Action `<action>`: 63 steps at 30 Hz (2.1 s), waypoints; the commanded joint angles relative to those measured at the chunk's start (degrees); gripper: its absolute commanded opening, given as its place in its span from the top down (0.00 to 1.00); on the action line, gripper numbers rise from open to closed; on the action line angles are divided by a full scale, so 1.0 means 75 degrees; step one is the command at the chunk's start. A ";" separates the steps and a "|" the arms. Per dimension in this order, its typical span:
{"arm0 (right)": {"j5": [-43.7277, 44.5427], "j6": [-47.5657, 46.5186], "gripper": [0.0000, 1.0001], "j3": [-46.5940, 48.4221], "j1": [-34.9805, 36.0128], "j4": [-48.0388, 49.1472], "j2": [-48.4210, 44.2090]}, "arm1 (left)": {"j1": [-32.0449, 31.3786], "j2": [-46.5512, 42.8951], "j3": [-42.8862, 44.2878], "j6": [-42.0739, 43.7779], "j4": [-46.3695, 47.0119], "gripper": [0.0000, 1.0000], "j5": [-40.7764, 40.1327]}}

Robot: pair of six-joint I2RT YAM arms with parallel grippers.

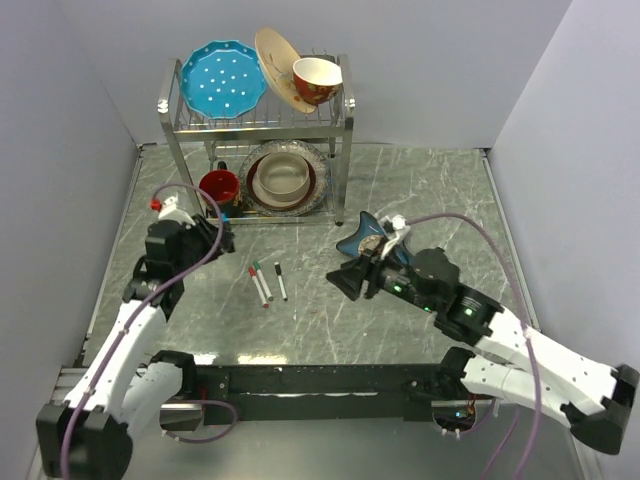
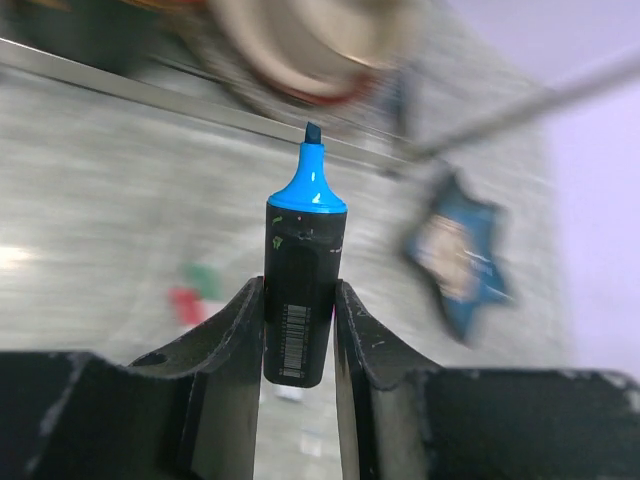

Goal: Insert the pens into the pen caps

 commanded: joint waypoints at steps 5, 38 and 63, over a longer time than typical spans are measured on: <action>0.1047 -0.0373 0.35 0.0795 0.0762 0.1765 0.2459 | -0.1805 -0.0465 -0.0589 -0.2290 0.1837 0.99 0.0160; 0.1365 -0.0515 1.00 0.2275 0.1196 0.2819 0.4783 | -0.2486 -0.1508 -0.0179 -0.2081 0.1719 0.56 0.0698; -0.1671 0.1220 1.00 0.0505 0.1184 0.5361 0.2930 | -0.2486 -0.2528 -0.0999 -0.1669 0.5107 0.58 0.3159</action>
